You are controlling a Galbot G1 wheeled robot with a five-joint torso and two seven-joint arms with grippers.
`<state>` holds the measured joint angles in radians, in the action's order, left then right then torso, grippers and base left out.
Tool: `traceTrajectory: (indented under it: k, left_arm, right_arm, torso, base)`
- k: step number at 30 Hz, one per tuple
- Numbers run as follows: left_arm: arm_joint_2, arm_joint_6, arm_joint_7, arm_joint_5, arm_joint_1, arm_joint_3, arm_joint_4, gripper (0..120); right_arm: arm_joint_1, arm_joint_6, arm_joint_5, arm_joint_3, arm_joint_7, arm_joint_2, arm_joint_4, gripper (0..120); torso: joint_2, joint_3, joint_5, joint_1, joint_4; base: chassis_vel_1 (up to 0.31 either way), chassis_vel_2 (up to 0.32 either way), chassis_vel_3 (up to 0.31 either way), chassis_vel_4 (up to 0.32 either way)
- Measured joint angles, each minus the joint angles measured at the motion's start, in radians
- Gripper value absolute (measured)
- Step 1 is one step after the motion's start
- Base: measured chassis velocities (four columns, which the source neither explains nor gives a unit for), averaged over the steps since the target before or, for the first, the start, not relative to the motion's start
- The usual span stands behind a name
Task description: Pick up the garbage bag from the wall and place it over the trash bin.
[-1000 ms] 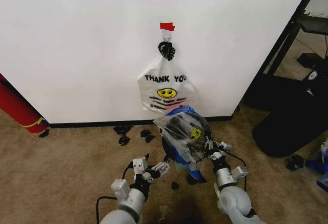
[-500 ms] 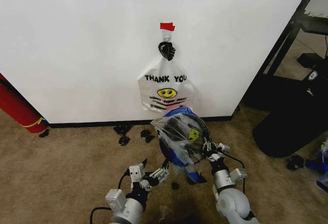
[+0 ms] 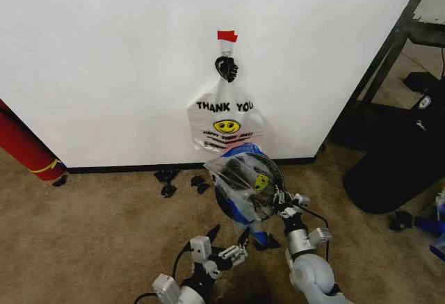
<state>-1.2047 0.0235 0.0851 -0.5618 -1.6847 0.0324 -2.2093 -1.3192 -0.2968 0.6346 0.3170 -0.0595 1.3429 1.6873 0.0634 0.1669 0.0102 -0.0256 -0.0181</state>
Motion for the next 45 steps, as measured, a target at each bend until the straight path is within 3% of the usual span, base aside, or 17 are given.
traceTrajectory:
  k: [10, 22, 33, 45]
  left_arm:
    - [-0.01, -0.021, -0.031, 0.007, 0.046, -0.039, 0.075, 100]
    - [-0.032, 0.029, 0.042, 0.007, 0.139, -0.048, 0.124, 95]
    - [-0.043, 0.042, 0.055, 0.036, 0.131, -0.046, 0.138, 56]
    - [-0.041, -0.004, 0.042, 0.061, 0.097, -0.02, 0.13, 12]
  right_arm:
    - [0.002, -0.04, -0.031, -0.001, -0.012, 0.041, 0.002, 0]
    - [-0.008, -0.056, -0.089, -0.01, -0.019, 0.071, 0.019, 0]
    - [-0.006, -0.055, -0.084, -0.011, -0.021, 0.059, 0.029, 0]
    - [-0.005, -0.049, -0.073, -0.009, -0.016, 0.054, 0.023, 0]
  torso:
    - [0.0, 0.0, 0.0001, 0.0, 0.0]
    - [0.0, 0.0, 0.0001, 0.0, 0.0]
    - [0.0, 0.0, 0.0, 0.0, 0.0]
    - [0.0, 0.0, 0.0, 0.0, 0.0]
  base:
    - [0.0, 0.0, 0.0, 0.0]
    - [0.0, 0.0, 0.0, 0.0]
    - [0.0, 0.0, 0.0, 0.0]
    - [0.0, 0.0, 0.0, 0.0]
